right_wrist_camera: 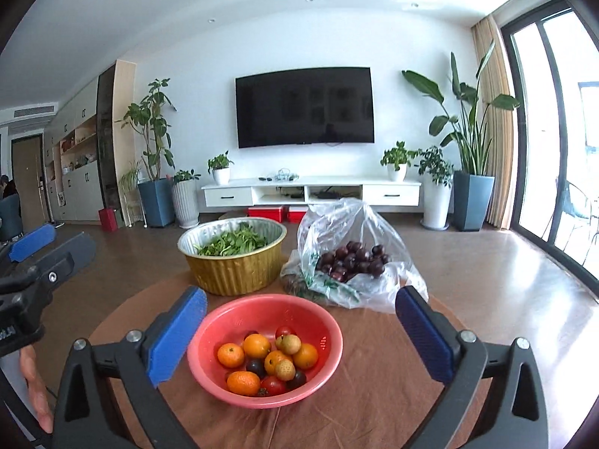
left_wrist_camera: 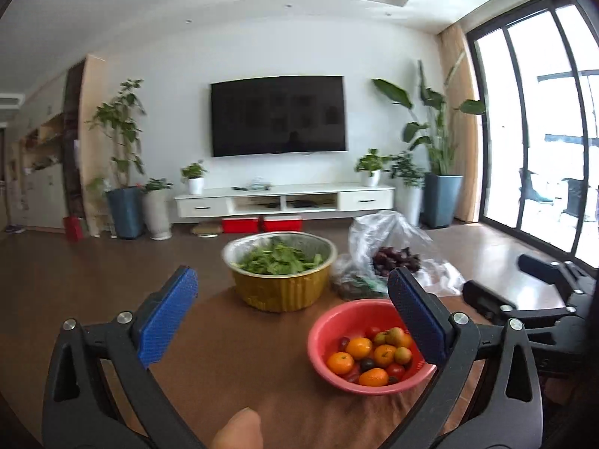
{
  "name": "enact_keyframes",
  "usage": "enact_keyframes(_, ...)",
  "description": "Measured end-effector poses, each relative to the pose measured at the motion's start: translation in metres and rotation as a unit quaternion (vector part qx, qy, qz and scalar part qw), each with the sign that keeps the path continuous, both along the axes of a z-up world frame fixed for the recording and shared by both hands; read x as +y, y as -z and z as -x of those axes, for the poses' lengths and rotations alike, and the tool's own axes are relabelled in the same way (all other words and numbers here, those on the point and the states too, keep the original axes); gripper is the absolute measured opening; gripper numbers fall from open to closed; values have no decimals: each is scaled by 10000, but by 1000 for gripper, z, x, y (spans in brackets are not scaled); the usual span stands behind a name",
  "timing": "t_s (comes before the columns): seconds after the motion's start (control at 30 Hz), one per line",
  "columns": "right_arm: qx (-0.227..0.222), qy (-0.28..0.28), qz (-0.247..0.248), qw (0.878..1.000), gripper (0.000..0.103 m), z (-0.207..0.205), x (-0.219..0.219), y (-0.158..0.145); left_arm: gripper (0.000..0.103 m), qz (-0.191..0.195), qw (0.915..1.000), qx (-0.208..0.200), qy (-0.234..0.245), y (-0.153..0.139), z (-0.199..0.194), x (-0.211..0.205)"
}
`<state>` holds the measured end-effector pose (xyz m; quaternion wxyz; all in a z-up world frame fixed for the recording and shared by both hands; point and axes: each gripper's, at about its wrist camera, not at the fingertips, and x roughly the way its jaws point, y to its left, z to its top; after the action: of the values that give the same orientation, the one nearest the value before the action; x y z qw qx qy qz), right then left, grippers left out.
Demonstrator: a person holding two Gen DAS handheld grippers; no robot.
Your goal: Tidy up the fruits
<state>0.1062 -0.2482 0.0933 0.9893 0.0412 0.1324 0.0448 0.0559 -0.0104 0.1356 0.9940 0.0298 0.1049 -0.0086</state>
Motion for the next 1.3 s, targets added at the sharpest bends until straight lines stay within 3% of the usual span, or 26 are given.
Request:
enact_keyframes(0.13, -142, 101, -111, 9998, 103, 25, -4, -21, 103, -315, 9972, 543, -417, -5, 17, -6)
enact_keyframes(0.33, 306, 288, -320, 9986, 103, 52, -13, -25, 103, -196, 9933, 1008, -534, 7, 51, -4)
enact_keyframes(0.67, 936, 318, -305, 9946, 103, 98, -8, 19, 103, 155, 9702, 2347, -584, 87, 76, -2)
enact_keyframes(0.9, 1498, 444, -332, 9872, 103, 104, -7, 45, 103, 69, 9678, 2476, -444, 104, 73, -12)
enact_keyframes(1.3, 1602, 365, -192, 9862, 103, 109, 2, 42, 103, 110, 9647, 2609, -352, 106, 66, -11)
